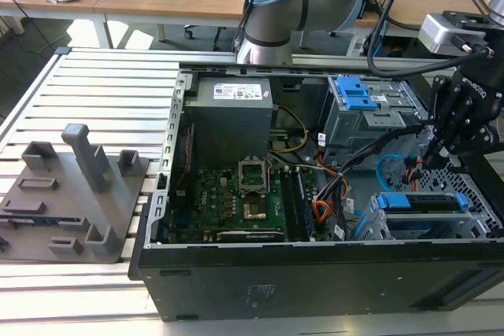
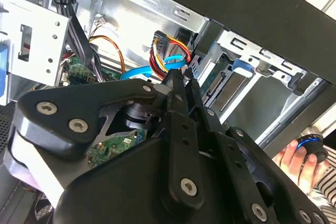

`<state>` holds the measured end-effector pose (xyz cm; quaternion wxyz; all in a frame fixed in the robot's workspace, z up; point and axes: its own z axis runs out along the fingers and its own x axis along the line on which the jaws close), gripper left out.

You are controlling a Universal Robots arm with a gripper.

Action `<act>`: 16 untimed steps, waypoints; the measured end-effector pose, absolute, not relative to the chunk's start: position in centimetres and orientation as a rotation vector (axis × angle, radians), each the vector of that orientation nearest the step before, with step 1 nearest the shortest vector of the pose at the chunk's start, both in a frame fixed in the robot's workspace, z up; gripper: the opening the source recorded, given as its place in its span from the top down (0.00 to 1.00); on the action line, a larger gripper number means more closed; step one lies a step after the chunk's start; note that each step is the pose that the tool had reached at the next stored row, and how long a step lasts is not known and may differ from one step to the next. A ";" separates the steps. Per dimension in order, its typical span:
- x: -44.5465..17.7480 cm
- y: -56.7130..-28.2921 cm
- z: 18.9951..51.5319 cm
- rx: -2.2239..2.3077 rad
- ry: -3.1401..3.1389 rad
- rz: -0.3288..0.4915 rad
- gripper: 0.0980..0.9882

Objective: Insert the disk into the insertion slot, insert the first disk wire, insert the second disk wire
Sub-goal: 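Insert the first disk wire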

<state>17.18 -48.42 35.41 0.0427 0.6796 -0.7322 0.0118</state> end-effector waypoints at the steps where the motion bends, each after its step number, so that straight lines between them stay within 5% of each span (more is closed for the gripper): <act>1: 17.2 -48.4 35.4 2.079 -2.240 0.036 0.92; 16: 17.2 -51.5 35.1 2.088 -2.248 0.016 0.92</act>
